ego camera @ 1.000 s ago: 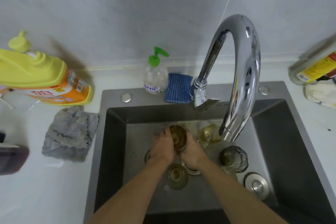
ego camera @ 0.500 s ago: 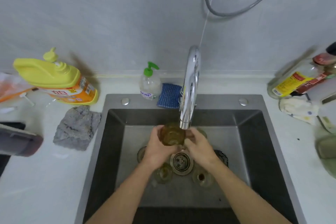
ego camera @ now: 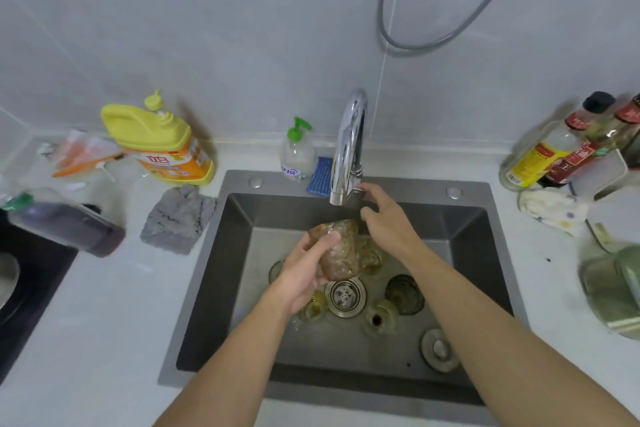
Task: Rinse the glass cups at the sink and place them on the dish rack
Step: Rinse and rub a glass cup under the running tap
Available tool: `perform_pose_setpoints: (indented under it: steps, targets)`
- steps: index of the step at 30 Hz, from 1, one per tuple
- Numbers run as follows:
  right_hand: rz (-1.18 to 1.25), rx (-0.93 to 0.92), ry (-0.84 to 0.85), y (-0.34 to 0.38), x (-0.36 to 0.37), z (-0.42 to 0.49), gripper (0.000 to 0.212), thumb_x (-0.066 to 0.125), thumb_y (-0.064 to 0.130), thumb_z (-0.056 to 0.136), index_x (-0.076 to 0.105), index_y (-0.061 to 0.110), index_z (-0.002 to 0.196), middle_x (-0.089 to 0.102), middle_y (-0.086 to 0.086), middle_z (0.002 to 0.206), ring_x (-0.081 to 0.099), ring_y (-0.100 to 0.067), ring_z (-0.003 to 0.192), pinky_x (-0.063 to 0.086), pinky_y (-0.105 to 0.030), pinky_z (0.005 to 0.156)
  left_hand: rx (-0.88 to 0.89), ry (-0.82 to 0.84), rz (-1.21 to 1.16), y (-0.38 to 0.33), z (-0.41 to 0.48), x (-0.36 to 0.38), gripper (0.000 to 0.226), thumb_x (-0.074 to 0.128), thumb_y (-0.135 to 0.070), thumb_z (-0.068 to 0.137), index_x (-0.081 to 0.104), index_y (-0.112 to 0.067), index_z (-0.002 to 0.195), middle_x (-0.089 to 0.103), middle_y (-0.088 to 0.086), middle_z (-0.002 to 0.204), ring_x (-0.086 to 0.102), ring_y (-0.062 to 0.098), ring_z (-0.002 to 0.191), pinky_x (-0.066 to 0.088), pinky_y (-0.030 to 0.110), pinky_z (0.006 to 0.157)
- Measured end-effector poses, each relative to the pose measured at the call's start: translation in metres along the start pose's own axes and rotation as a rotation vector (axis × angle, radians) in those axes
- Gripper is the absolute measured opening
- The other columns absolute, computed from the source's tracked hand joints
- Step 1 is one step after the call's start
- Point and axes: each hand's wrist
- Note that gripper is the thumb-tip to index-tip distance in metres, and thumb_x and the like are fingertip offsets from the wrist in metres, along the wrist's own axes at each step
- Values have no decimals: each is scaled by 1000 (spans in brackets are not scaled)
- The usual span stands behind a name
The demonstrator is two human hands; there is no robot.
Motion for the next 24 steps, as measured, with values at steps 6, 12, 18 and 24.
perform_pose_setpoints:
  steps: [6, 12, 18, 24]
  targets:
    - [-51, 11, 59, -13, 4, -10, 63, 49, 10, 104, 33, 41, 157, 40, 0, 162, 50, -22, 137, 40, -31, 108, -20, -39, -23, 5, -6, 2, 63, 71, -50, 90, 55, -15, 141, 74, 14, 128, 72, 29, 118, 56, 55, 103]
    - [231, 159, 36, -32, 36, -41, 54, 40, 41, 110, 28, 27, 161, 39, 5, 162, 42, -13, 145, 34, -32, 118, -47, -63, -16, 6, -12, 10, 49, 40, -51, 108, 68, -19, 132, 76, 13, 122, 72, 29, 115, 59, 49, 97]
    - [468, 272, 104, -46, 72, -59, 53, 37, 71, 100, 51, 43, 142, 71, 13, 127, 67, -7, 118, 51, -40, 109, -45, -55, -22, 12, -15, 11, 60, 43, -65, 101, 68, -22, 135, 76, 10, 125, 73, 26, 116, 60, 47, 91]
    - [551, 208, 95, -45, 77, -62, 89, 82, 53, 79, 35, 38, 154, 61, 7, 142, 63, -11, 126, 52, -40, 109, -102, -26, -79, 10, -10, 4, 71, 30, -71, 100, 71, -20, 129, 78, 10, 119, 76, 24, 110, 59, 45, 92]
Point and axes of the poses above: each hand's wrist, its own z-axis towards the middle knuckle, its own x-axis out of the palm, y = z × x
